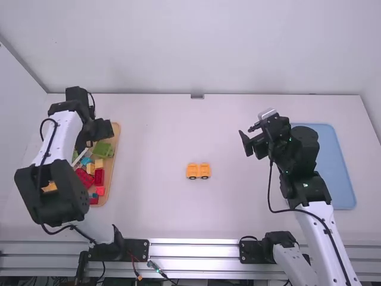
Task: Assemble lego blocks to make yellow taxi
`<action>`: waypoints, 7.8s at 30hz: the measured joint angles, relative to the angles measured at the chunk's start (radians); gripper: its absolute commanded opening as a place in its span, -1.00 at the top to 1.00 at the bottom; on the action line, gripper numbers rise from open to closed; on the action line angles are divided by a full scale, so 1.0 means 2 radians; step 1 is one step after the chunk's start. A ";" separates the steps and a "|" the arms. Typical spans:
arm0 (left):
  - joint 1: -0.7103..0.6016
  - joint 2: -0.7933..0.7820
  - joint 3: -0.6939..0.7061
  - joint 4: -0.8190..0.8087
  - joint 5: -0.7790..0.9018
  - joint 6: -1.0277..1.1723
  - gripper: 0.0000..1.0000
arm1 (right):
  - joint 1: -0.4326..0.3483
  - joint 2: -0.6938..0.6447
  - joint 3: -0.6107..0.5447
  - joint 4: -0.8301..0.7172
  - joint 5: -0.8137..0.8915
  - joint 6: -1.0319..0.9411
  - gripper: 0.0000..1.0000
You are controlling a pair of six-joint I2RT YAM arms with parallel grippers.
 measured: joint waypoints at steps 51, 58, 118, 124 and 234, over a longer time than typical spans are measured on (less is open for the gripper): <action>0.091 0.039 -0.171 0.174 0.048 0.149 -0.16 | 0.037 0.000 0.000 0.016 -0.014 0.010 -0.98; 0.091 0.039 -0.177 0.199 0.048 0.154 -0.06 | 0.037 0.000 0.000 0.016 -0.015 0.010 -0.98; 0.080 0.039 -0.237 0.270 0.051 0.125 0.15 | 0.039 0.037 0.000 0.052 -0.015 0.013 -0.98; 0.080 0.039 -0.250 0.282 0.051 0.128 0.19 | 0.039 0.037 0.000 0.052 -0.015 0.013 -0.98; -0.327 0.032 -0.206 0.180 0.088 -0.913 0.95 | 0.031 0.037 0.000 0.012 -0.015 -0.026 -0.98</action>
